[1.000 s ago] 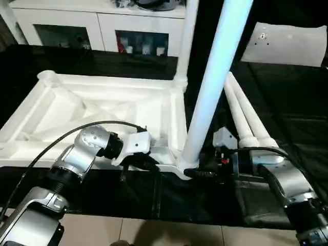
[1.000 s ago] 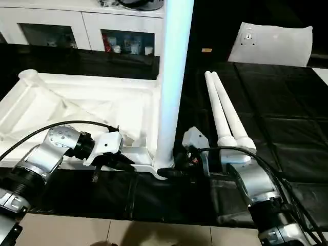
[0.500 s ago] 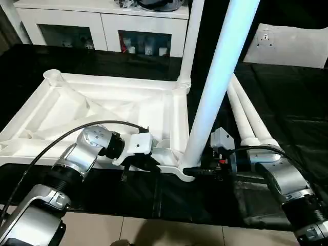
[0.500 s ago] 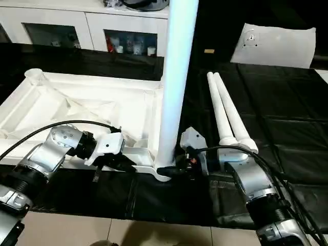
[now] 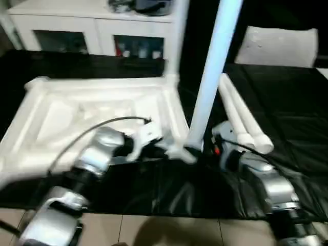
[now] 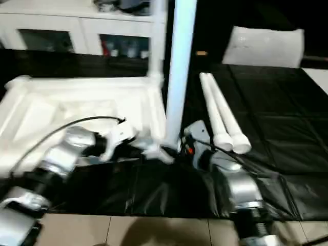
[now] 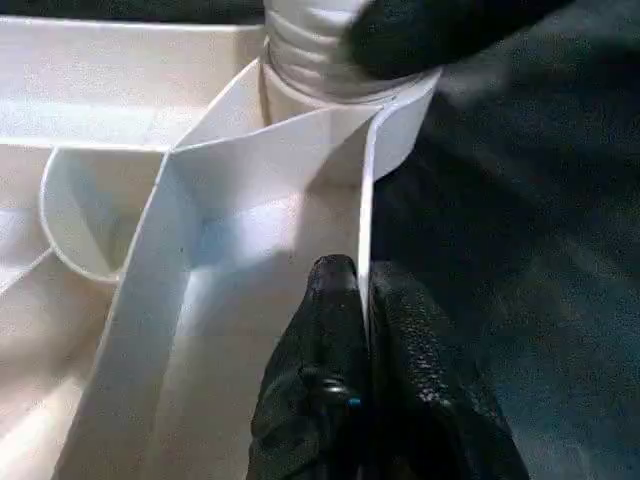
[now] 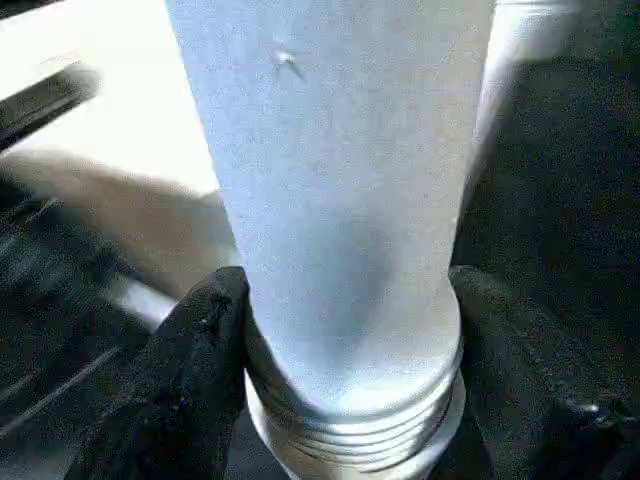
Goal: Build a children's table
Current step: Rotate leg to tighten
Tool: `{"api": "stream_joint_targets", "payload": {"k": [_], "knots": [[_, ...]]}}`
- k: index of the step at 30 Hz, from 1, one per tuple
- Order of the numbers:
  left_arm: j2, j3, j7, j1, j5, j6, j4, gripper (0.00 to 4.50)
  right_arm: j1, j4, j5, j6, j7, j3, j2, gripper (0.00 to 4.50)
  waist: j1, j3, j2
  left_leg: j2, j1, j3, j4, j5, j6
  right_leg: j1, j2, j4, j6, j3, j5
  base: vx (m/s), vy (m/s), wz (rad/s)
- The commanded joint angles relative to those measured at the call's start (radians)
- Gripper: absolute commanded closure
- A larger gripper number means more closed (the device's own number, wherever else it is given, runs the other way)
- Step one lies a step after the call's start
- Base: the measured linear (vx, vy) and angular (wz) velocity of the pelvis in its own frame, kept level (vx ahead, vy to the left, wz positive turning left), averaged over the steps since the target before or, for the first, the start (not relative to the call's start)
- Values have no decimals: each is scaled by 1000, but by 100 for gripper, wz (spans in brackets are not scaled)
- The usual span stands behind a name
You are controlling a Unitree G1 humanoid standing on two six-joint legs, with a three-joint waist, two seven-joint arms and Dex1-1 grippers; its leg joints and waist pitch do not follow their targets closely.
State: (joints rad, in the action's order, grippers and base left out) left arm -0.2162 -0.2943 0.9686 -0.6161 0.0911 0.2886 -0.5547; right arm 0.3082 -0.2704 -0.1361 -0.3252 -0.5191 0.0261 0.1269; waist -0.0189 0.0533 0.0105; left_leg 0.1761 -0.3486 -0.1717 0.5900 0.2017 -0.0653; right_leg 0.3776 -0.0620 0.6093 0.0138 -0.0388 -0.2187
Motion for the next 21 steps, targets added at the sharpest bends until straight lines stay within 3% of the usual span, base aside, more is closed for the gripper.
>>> {"api": "stream_joint_targets", "payload": {"k": [1, 3, 7, 8, 11, 18, 20, 21], "knots": [[126, -24, -135, -20, -20, 33, 26, 450, 29, -54, 4, -44, 60, 127, -120, 179, 7, -36, 1, 51, 5, 28, -88, 314, -22, -14, -84, -105, 155, 45, -457, 0, 0, 0], [157, -13, -206, -27, 4, 57, 22, 450, 59, -95, 26, -45, 156, 113, -173, 179, 17, -37, 1, 48, 3, 26, -87, 308, -13, -14, -80, -105, 158, 47, -412, 0, 0, 0], [191, 5, -299, -39, 38, 81, 18, 450, 110, -162, 33, -5, 249, 84, -238, 179, 19, -39, 0, 48, -3, 24, -86, 278, 8, -17, -80, -104, 158, 48, -379, 0, 0, 0], [189, -2, -297, -39, 45, 83, 25, 450, 112, -163, 34, 5, 254, 75, -245, 124, 17, -43, 3, 47, -3, 22, -83, 265, 14, -19, -81, -102, 160, 50, -353, 0, 0, 0], [178, -9, -283, -35, 49, 82, 35, 450, 110, -155, 30, 14, 260, 45, -253, 102, 14, -46, 4, 48, -8, 18, -82, 200, 35, -26, -77, -90, 184, 50, -221, 0, 0, 0], [47, -24, -120, 5, 46, -23, 45, 450, 38, -41, -3, 102, 68, 39, -104, 41, 7, -52, -2, 46, -13, 14, -74, 108, 80, -40, -77, -81, 212, 47, -95, 0, 0, 0], [7, -22, -65, 13, 36, -57, 41, 450, 17, -5, -15, 117, -14, 37, -41, 21, 8, -56, 0, 47, -18, 14, -70, 79, 92, -46, -76, -73, 226, 46, -34, 0, 0, 0], [-9, -23, -37, 16, 30, -85, 39, 450, 9, 11, -21, 120, -59, 38, -11, 10, 7, -57, -1, 49, -15, 11, -67, 66, 104, -43, -75, -68, 240, 46, 16, 0, 0, 0]]}}
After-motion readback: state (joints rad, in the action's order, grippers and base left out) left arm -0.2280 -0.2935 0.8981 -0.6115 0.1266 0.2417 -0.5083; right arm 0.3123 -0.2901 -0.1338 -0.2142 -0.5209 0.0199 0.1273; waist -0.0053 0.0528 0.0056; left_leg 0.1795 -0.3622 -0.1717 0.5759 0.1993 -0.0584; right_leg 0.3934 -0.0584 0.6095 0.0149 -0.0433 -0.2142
